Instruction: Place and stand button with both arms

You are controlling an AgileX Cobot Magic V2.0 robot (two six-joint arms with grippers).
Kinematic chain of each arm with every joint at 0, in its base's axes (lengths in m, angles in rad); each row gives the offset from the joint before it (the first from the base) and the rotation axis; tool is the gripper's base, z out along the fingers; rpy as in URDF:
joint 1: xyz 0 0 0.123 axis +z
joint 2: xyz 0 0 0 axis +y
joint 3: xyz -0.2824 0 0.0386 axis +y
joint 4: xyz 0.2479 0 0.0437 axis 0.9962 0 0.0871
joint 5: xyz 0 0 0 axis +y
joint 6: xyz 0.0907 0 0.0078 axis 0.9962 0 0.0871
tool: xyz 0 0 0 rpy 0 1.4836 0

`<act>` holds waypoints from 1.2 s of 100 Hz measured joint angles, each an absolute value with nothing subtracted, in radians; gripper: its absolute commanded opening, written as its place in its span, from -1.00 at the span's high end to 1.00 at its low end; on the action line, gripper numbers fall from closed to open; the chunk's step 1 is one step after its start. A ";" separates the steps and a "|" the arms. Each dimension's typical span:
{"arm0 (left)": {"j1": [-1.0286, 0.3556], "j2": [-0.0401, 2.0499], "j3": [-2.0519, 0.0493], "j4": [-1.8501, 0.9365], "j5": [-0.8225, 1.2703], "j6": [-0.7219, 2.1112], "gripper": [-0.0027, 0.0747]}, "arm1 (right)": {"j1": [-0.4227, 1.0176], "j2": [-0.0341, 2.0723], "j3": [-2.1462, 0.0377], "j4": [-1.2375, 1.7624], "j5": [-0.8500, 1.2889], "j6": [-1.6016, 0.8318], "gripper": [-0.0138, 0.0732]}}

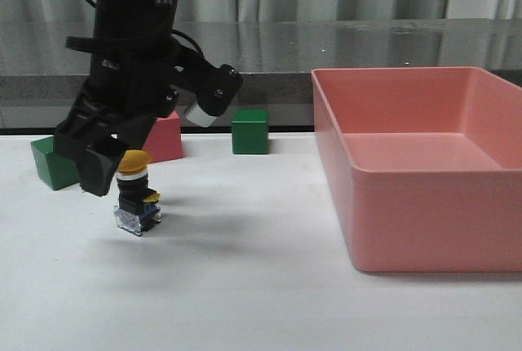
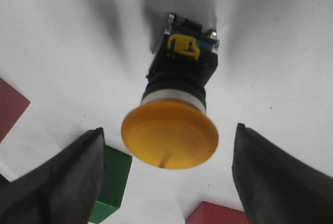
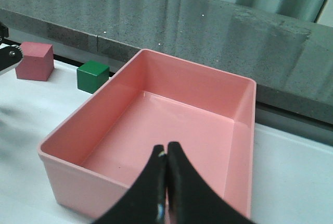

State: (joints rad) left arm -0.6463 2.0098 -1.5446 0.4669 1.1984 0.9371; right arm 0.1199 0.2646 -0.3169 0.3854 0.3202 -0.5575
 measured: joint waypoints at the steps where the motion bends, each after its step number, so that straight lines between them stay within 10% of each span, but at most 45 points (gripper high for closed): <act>1: -0.646 2.010 -1.545 0.468 1.198 0.937 -0.36 | 0.120 0.265 -0.317 0.385 0.320 -0.557 0.82; 26: -0.593 1.944 -1.545 0.497 1.207 0.873 -0.06 | 0.120 0.265 -0.317 0.385 0.320 -0.557 0.82; 48: -0.478 1.813 -1.545 0.473 1.213 0.774 0.97 | 0.120 0.265 -0.317 0.385 0.320 -0.557 0.82; 89: -0.185 1.476 -1.496 0.060 1.099 0.649 0.98 | 0.120 0.265 -0.317 0.385 0.320 -0.557 0.82; 120: -0.165 1.076 -1.077 -0.042 0.734 0.649 0.98 | 0.120 0.265 -0.317 0.385 0.320 -0.557 0.82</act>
State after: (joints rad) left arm -0.1646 1.0759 -1.0772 -0.0424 0.7342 0.6489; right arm 0.1199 0.2646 -0.3169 0.3854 0.3202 -0.5575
